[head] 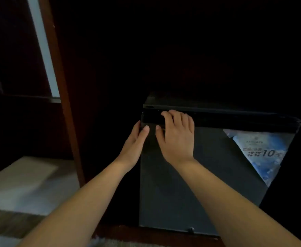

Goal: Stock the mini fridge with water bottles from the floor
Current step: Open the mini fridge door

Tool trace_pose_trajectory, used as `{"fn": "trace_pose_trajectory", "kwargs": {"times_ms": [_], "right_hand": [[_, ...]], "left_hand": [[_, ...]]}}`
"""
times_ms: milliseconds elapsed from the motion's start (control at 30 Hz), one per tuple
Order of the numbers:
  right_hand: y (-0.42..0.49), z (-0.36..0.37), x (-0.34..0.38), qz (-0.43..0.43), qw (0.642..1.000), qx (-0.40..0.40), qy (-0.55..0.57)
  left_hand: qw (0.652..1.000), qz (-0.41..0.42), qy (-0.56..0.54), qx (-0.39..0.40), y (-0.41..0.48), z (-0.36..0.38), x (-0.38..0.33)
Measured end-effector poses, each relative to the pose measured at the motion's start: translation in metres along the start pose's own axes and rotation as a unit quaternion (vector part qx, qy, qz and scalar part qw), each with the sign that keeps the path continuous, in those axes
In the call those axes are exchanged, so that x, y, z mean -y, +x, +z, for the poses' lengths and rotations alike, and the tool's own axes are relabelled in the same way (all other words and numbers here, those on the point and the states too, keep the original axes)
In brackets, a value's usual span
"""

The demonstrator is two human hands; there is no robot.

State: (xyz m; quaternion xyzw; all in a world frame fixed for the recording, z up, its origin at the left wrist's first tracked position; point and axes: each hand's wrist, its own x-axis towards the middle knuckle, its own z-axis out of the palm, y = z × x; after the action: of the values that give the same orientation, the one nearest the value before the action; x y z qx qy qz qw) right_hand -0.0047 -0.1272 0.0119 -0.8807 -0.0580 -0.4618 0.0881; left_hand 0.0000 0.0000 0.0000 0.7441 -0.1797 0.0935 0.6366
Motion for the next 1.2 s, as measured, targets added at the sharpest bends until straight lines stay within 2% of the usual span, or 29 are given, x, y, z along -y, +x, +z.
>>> {"fn": "trace_pose_trajectory", "kwargs": {"times_ms": [100, 400, 633, 733, 800, 967, 1200], "right_hand": [[0.001, -0.004, 0.003, 0.008, 1.000, -0.005, -0.014], [0.013, -0.016, 0.008, 0.036, 0.997, 0.069, 0.009], [0.020, -0.021, 0.009, 0.055, 0.994, 0.090, 0.025], [0.020, -0.022, 0.009, 0.051, 0.994, 0.094, 0.030], [0.017, -0.023, 0.011, 0.058, 0.994, 0.083, 0.030], [-0.006, -0.028, 0.014, 0.045, 0.998, -0.035, 0.034], [-0.026, -0.062, 0.010, 0.026, 0.992, -0.034, 0.122]], "left_hand": [[0.999, -0.018, -0.022, -0.036, 0.001, 0.004, -0.002], [0.995, -0.066, -0.055, -0.053, 0.000, 0.012, -0.018], [0.994, -0.079, -0.072, 0.004, -0.005, 0.004, -0.031], [0.994, -0.072, -0.080, 0.003, -0.004, 0.001, -0.029], [0.993, -0.072, -0.095, -0.001, -0.004, 0.001, -0.029], [0.991, -0.055, -0.119, -0.003, -0.014, 0.005, -0.032], [0.992, -0.004, -0.124, 0.013, -0.051, 0.009, -0.038]]}}
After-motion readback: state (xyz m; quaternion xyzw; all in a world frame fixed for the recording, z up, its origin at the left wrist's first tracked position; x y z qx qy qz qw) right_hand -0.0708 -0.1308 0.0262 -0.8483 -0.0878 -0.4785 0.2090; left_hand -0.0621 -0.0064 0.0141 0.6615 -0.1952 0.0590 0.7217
